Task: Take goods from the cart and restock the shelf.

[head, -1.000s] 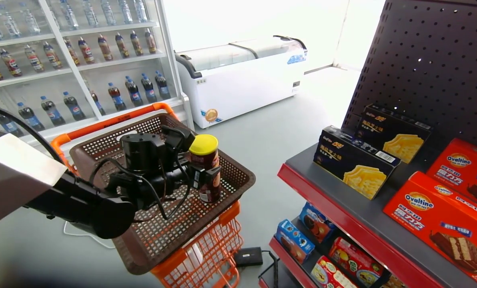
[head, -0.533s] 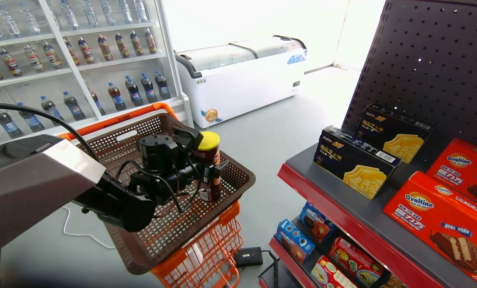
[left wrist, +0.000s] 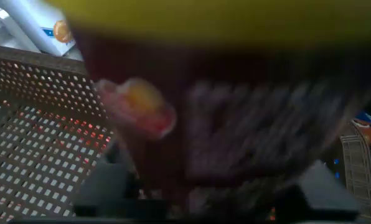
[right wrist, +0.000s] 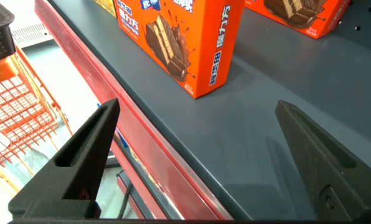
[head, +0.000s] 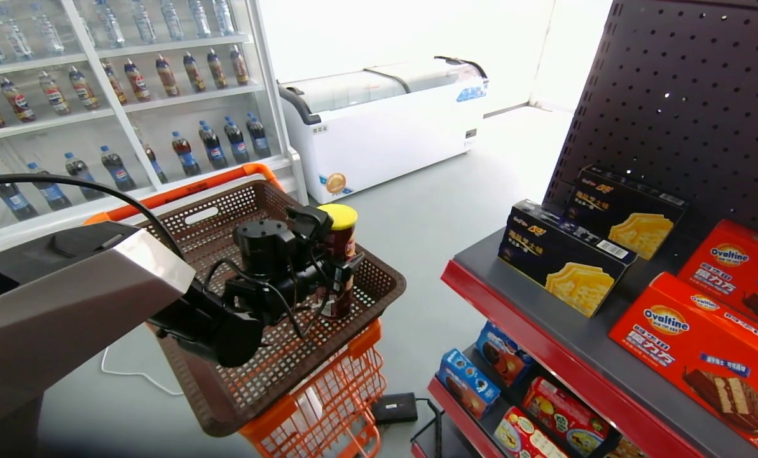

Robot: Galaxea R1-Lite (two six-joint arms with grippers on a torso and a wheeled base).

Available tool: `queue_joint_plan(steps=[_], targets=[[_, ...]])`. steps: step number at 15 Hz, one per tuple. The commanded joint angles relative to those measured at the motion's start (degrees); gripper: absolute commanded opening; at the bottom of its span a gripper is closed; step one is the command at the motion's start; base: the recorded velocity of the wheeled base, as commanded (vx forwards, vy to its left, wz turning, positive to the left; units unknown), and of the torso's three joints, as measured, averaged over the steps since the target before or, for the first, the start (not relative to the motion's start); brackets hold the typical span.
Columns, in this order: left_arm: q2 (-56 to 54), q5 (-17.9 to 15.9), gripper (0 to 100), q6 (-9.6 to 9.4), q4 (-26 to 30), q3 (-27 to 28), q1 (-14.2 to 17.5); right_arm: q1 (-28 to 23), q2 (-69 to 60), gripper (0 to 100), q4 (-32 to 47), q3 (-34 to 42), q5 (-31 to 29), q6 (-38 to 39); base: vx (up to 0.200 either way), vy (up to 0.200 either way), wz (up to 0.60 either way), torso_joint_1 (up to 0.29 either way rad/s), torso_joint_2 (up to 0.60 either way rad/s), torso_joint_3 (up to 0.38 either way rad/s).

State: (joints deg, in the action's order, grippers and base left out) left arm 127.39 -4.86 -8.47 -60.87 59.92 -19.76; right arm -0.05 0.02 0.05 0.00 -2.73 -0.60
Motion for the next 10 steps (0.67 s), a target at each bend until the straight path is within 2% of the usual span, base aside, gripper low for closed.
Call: queue_joint_plan(steps=[1,2,4,5,7,8,10], targets=[[-0.04,0.21,0,-0.14,-0.13,0.11,0.07,-0.04,-0.02,100,-0.05,0.0,0.01,-0.02,0.0,0.0,0.0,0.0,0.0,0.0],[-0.21,0.47,0,-0.23,0.4,0.2,0.07,-0.04,-0.02,100,-0.05,0.0,0.01,-0.02,0.0,0.0,0.0,0.0,0.0,0.0],[-1.44,2.58,0,-2.16,0.49,0.38,-0.1,-0.04,-0.02,100,0.04,0.0,0.01,-0.02,0.0,0.0,0.0,0.0,0.0,0.0],[-2.67,2.58,0,-2.6,0.4,0.29,-0.45,-0.04,-0.02,100,0.04,0.0,0.01,-0.02,0.0,0.0,0.0,0.0,0.0,0.0],[-5.93,2.32,0,-2.34,2.33,1.08,-0.98,-0.04,-0.02,100,-0.05,0.0,0.01,-0.02,0.0,0.0,0.0,0.0,0.0,0.0],[-8.56,0.82,0,-2.34,6.46,1.26,-1.42,0.05,-0.02,100,-0.05,0.0,0.01,-0.02,0.0,0.0,0.0,0.0,0.0,0.0],[-15.07,-4.89,0,-2.16,14.9,1.26,-1.42,-0.04,-0.02,100,-0.05,0.0,0.01,-0.02,0.0,0.0,0.0,0.0,0.0,0.0]])
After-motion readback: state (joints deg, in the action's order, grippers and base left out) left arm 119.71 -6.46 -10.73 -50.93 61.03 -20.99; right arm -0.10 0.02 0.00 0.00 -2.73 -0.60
